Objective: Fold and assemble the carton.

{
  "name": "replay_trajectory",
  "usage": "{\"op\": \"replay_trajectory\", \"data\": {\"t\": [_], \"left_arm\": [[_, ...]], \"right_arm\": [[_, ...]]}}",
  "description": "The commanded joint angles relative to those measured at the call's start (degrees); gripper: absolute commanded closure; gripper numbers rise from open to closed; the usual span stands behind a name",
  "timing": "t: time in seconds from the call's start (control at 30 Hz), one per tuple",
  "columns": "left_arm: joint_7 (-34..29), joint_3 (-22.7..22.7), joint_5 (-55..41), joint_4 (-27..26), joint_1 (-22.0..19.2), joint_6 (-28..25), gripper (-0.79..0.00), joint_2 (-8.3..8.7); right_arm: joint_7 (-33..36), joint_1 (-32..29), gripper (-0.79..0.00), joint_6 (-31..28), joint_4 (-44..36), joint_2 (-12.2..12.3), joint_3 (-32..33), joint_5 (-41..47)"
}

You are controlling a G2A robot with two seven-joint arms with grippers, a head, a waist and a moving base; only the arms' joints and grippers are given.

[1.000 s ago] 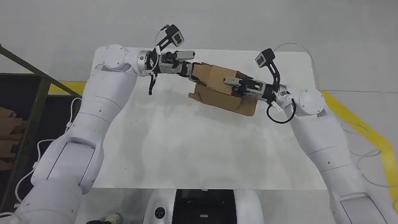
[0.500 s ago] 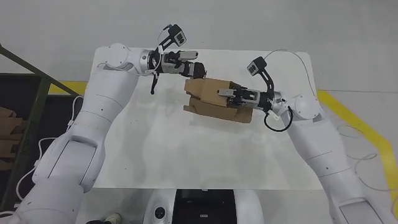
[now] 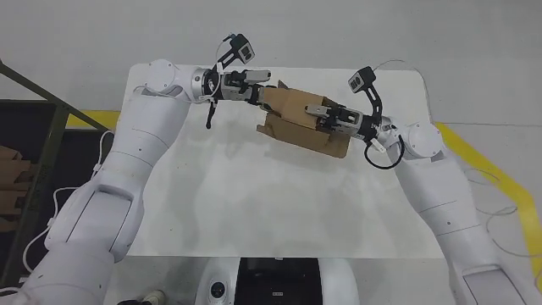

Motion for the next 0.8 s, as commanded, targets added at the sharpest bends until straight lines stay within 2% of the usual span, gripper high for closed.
{"op": "replay_trajectory", "data": {"t": [0.0,0.77], "left_arm": [[-0.12,-0.02,-0.09,-0.18,0.27,0.12,-0.785,0.01],[-1.1,2.63,-1.78,-2.82,1.96,1.55,-0.785,-0.38]], "right_arm": [[-0.78,0.23,0.0,-0.12,0.42,0.0,0.37,0.05],[-12.54,-1.27,0.0,-3.31,-1.25,-0.22,1.86,-5.44]]}}
